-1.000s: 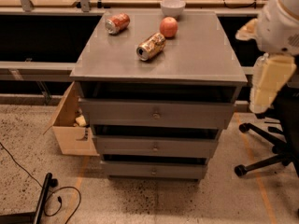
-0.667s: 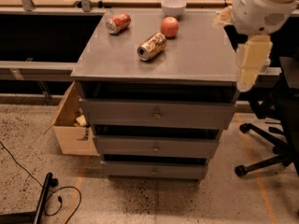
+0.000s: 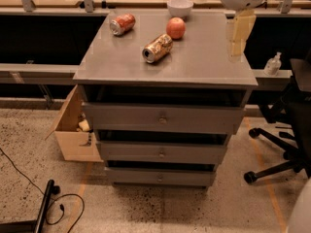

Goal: Pick orange can

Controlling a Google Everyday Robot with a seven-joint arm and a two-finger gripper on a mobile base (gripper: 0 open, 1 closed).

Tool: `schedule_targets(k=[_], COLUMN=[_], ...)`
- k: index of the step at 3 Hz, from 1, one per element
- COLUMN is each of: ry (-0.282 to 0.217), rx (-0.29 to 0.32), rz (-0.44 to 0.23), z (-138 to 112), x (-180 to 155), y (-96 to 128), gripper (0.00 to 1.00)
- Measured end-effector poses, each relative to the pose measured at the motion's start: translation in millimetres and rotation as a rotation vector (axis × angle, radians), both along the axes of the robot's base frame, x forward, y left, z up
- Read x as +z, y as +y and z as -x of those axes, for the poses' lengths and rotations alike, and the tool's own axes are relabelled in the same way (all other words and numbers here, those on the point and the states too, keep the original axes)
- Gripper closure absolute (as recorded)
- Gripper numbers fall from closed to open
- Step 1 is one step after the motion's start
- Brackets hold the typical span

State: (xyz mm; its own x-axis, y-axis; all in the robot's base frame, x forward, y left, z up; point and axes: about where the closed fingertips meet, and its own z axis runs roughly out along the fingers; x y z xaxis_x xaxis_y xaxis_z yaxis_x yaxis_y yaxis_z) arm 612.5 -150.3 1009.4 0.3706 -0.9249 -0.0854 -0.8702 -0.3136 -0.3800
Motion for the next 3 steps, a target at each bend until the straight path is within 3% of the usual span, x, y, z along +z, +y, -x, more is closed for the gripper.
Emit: schedule_targets(k=[1, 2, 3], ry=[-0.026, -0.043, -0.04], rx=[-0.002, 0.022, 0.131], rz=[-0.011, 0.0, -0.001], z=[-7, -29, -60], x=[2, -5, -18], y=[3, 5, 19], gripper=[0.0, 0.0, 0.0])
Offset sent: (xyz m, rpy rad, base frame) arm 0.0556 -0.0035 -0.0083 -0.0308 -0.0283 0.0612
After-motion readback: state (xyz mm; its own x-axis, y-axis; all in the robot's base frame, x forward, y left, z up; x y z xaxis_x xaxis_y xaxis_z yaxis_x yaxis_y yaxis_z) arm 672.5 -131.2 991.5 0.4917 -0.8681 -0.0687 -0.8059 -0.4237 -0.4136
